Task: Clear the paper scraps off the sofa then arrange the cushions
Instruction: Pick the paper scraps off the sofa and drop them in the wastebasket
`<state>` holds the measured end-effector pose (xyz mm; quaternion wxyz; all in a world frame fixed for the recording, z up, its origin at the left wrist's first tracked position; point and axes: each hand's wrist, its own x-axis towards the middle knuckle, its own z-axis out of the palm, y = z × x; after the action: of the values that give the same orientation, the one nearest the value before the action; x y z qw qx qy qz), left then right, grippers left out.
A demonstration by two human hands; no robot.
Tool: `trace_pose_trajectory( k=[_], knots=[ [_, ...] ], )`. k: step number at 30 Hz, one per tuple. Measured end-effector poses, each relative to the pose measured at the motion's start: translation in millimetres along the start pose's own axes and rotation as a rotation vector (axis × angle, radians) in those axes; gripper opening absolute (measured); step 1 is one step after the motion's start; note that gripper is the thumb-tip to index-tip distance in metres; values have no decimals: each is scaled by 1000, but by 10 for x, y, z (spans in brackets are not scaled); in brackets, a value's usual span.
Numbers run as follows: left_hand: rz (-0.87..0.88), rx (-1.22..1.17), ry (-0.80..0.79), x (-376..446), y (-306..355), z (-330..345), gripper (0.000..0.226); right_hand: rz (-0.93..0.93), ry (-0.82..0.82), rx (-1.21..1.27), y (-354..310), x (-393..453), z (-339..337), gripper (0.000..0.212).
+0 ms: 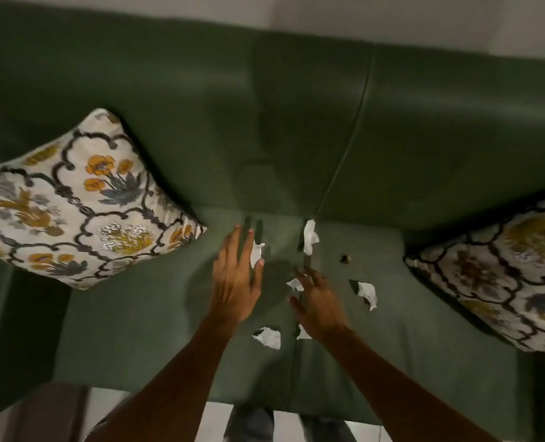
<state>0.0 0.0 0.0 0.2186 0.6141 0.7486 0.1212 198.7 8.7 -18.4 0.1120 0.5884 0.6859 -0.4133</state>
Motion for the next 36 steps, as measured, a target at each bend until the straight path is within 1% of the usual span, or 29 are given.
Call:
trace_pose_trajectory(
  k=[2,4,6,9,12,14,16,18,20,21,22,24,27,30,32,33,34,36],
  knots=[
    [-52,54,-81,72,-68,243,60,-12,-6,-26,66,141,182,62],
    [-99,105,-185,96,-171,471,63,-15,-25,-49,141,210,330,54],
    [-76,169,-290,69,-283,676,72,-17,-32,-48,208,258,476,46],
    [-24,219,-364,57,-380,818,79,-21,-2,-10,274,321,566,35],
    [-7,185,-317,63,-367,908,80,-27,19,42,321,409,600,24],
    [6,117,-241,108,-402,924,73,-29,18,69,348,482,577,21],
    [3,56,-200,151,-458,942,64,-21,15,94,375,547,552,19],
    [38,88,-209,168,-513,954,50,-38,37,120,384,583,525,16],
    [-19,-42,-192,211,-584,975,26,-35,82,207,378,599,455,13],
    [-55,-44,-197,249,-593,940,19,-37,115,253,370,620,414,14],
    [-64,-39,-206,274,-619,921,16,-42,152,285,360,648,359,16],
    [-80,-66,-151,289,-664,898,13,-62,239,328,355,731,240,21],
    [-106,-157,-70,207,-662,834,12,-79,346,357,370,889,32,18],
    [-169,-182,11,30,-637,794,30,-70,406,367,391,1028,-143,9],
    [-168,-177,-33,-177,-676,791,40,-42,431,355,392,1112,-208,4],
    [-168,-166,-54,-290,-710,781,38,-22,437,345,395,1148,-224,6],
    [-183,-199,-57,-416,-741,776,30,-14,430,331,392,1177,-219,8],
    [-193,-147,-23,-693,-839,770,15,-24,376,270,368,1201,-193,9]
  ],
)
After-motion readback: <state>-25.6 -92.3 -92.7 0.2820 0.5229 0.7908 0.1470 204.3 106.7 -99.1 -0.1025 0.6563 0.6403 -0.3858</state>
